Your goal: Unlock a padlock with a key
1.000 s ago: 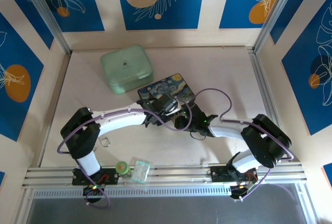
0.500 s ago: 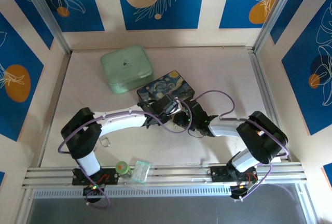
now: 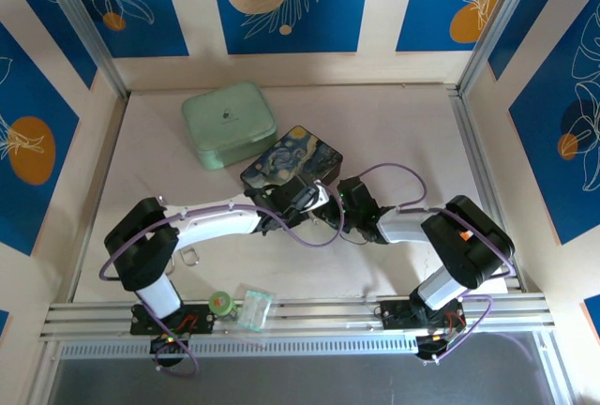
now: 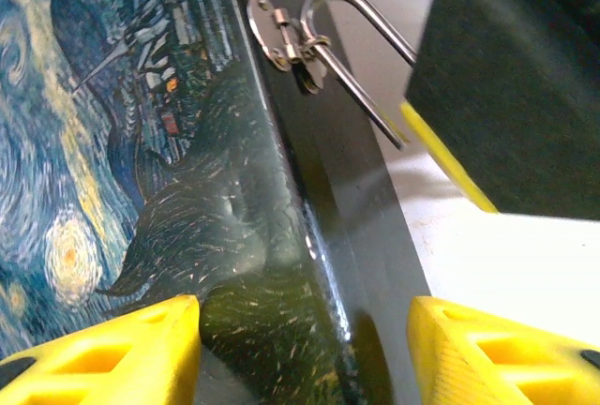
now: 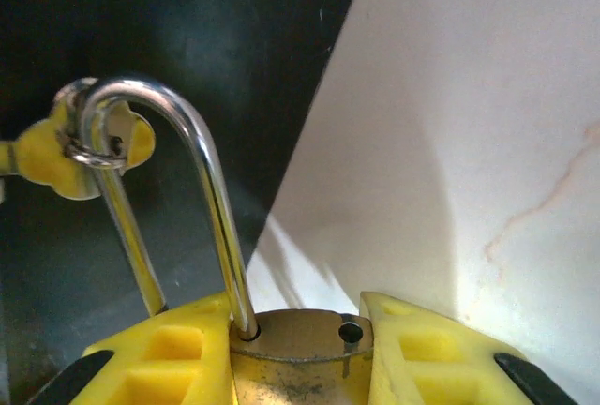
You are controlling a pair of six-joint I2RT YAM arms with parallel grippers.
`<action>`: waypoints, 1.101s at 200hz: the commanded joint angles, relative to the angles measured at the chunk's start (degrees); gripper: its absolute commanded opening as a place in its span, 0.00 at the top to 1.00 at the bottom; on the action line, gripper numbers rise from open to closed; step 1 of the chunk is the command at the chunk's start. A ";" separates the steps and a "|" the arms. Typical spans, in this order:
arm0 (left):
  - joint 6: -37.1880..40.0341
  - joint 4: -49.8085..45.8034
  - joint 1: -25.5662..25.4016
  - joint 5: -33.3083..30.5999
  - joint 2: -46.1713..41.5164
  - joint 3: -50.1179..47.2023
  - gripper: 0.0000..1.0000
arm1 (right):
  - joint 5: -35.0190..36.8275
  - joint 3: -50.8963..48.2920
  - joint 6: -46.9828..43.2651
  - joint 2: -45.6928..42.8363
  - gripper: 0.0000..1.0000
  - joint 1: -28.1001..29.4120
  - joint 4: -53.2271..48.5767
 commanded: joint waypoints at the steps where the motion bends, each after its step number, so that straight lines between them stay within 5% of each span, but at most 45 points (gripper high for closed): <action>1: 0.72 -6.66 -1.19 5.91 0.55 -2.73 0.42 | 4.21 1.04 0.92 -0.30 0.73 -2.06 5.90; 161: 0.19 -5.09 -1.28 3.92 0.41 -4.31 0.42 | -2.82 2.42 0.83 1.22 0.73 -9.36 6.27; 220: -4.13 -6.49 -1.19 -3.40 0.72 -1.25 0.31 | -10.35 5.56 -6.00 6.16 0.73 -10.83 -7.66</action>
